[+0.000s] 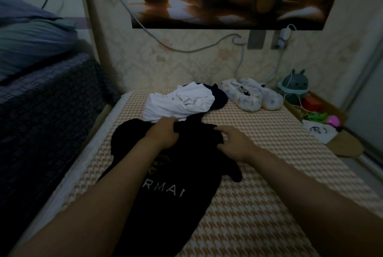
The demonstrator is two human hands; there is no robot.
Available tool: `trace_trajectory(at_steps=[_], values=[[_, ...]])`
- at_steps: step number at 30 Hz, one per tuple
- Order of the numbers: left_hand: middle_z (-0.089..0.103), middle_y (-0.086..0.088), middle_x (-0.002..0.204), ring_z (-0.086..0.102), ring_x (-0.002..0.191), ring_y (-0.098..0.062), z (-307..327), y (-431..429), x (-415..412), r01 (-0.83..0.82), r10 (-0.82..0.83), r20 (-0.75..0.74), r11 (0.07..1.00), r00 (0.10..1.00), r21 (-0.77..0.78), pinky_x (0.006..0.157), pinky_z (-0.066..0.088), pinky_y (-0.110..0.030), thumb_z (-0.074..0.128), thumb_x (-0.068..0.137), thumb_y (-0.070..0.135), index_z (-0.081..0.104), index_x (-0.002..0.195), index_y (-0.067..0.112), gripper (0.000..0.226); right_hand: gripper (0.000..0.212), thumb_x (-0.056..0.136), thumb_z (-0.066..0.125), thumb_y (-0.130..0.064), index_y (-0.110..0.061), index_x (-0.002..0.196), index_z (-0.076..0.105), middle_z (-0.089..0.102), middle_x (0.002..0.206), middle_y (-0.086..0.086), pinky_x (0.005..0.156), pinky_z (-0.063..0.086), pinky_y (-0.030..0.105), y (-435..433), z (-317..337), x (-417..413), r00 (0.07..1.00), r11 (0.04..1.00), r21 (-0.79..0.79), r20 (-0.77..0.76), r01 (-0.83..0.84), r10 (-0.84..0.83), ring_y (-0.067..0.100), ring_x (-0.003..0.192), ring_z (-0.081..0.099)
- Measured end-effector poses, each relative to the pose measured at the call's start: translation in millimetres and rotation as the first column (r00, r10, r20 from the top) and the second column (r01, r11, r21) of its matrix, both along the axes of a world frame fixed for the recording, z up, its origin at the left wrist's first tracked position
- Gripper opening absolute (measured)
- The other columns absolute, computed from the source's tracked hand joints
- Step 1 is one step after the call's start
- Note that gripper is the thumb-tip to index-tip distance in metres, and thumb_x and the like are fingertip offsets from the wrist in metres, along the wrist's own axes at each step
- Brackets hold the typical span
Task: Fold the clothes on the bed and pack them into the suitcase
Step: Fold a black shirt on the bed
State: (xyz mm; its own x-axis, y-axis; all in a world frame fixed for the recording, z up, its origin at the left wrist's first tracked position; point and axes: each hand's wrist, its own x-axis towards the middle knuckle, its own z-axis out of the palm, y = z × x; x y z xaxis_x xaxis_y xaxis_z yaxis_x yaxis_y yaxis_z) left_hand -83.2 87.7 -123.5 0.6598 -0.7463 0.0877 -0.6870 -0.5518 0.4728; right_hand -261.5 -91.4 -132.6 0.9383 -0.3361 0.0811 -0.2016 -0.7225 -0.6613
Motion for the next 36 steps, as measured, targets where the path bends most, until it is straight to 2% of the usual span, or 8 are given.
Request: trace_trajectory(at_steps=[3, 6, 11, 15, 24, 28, 32, 36], values=[[0.067, -0.001, 0.101, 0.062, 0.089, -0.014, 9.3, 0.1, -49.5, 0.142, -0.123, -0.100, 0.966, 0.987, 0.217, 0.076, 0.049, -0.025, 0.064, 0.087, 0.042, 0.068, 0.096, 0.015, 0.028, 0.078, 0.067, 0.052, -0.057, -0.035, 0.142, 0.043, 0.027, 0.156, 0.002, 0.114, 0.030, 0.039, 4.4, -7.9, -14.4, 0.974, 0.944, -0.290, -0.200, -0.159, 0.102, 0.021, 0.142, 0.027], [0.066, 0.003, 0.086, 0.062, 0.079, -0.012, 4.1, 5.2, -94.8, 0.229, -0.156, -0.210, 0.893, 0.965, 0.388, 0.065, 0.046, -0.025, 0.064, 0.075, 0.068, 0.065, 0.080, 0.022, 0.046, 0.084, 0.069, 0.055, -0.055, -0.043, 0.147, 0.028, 0.008, 0.162, -0.001, 0.116, 0.023, 0.040, 16.3, -11.4, -25.2, 0.888, 0.813, -0.444, -0.424, -0.376, 0.178, 0.022, 0.146, 0.015], [0.064, -0.001, 0.110, 0.061, 0.095, -0.017, 1.0, 6.9, -127.8, 0.223, -0.203, -0.101, 0.789, 0.974, 0.573, 0.084, 0.052, -0.032, 0.071, 0.069, 0.066, 0.060, 0.110, 0.019, 0.064, 0.063, 0.087, 0.063, -0.027, -0.035, 0.145, 0.039, 0.049, 0.131, 0.003, 0.078, 0.039, 0.030, 26.4, -5.7, -28.0, 0.877, 0.607, -0.660, -0.461, -0.443, 0.138, 0.025, 0.113, 0.053], [0.060, -0.006, 0.097, 0.053, 0.081, -0.016, 1.0, 0.8, -130.3, 0.218, -0.173, -0.133, 0.815, 0.976, 0.538, 0.071, 0.045, -0.028, 0.058, 0.090, 0.037, 0.056, 0.088, 0.014, 0.024, 0.041, 0.098, 0.050, -0.014, -0.015, 0.139, 0.049, 0.047, 0.137, 0.011, 0.094, 0.037, 0.031, 16.2, -0.2, -26.6, 0.865, 0.670, -0.636, -0.502, -0.384, 0.019, 0.027, 0.120, 0.049], [0.058, -0.003, 0.084, 0.057, 0.083, -0.022, 2.3, -75.3, -151.4, 0.204, -0.199, -0.166, 0.979, 0.966, 0.014, 0.073, 0.040, -0.028, 0.046, 0.101, 0.026, 0.056, 0.082, 0.011, 0.027, 0.021, 0.099, 0.041, -0.013, -0.013, 0.106, 0.061, 0.054, 0.120, 0.008, 0.080, 0.043, 0.032, -69.0, 13.2, -55.9, 0.950, 0.618, -0.783, -0.137, 0.071, -0.282, 0.023, 0.101, 0.057], [0.059, -0.006, 0.128, 0.064, 0.103, -0.021, -9.4, -115.6, -185.3, 0.326, -0.251, -0.523, 0.944, 0.814, 0.054, 0.085, 0.054, -0.033, 0.056, 0.096, 0.023, 0.039, 0.143, 0.017, 0.050, 0.038, 0.099, 0.044, -0.027, -0.022, 0.136, 0.047, 0.029, 0.151, 0.011, 0.113, 0.008, 0.061, -104.8, -2.7, -75.5, 0.844, 0.593, -0.805, -0.306, 0.018, -0.441, 0.032, 0.144, 0.017], [0.057, -0.002, 0.131, 0.061, 0.108, -0.017, -16.0, -108.2, -180.2, 0.382, -0.322, -0.411, 0.922, 0.853, 0.069, 0.096, 0.050, -0.033, 0.058, 0.095, 0.021, 0.038, 0.144, 0.024, 0.054, 0.059, 0.097, 0.048, -0.037, -0.032, 0.151, 0.024, -0.003, 0.162, 0.010, 0.114, -0.004, 0.064, -103.1, -12.8, -85.3, 0.826, 0.632, -0.758, -0.455, -0.163, -0.332, 0.033, 0.148, -0.008], [0.059, 0.002, 0.130, 0.057, 0.114, -0.010, -12.8, -67.5, -162.3, 0.367, -0.341, -0.207, 0.925, 0.917, 0.099, 0.093, 0.040, -0.016, 0.061, 0.092, 0.028, 0.051, 0.136, 0.023, 0.045, 0.071, 0.087, 0.062, -0.026, -0.036, 0.149, 0.030, 0.015, 0.160, 0.002, 0.117, 0.014, 0.050, -75.4, -2.8, -78.0, 0.879, 0.734, -0.624, -0.470, -0.268, -0.078, 0.024, 0.148, 0.009]])
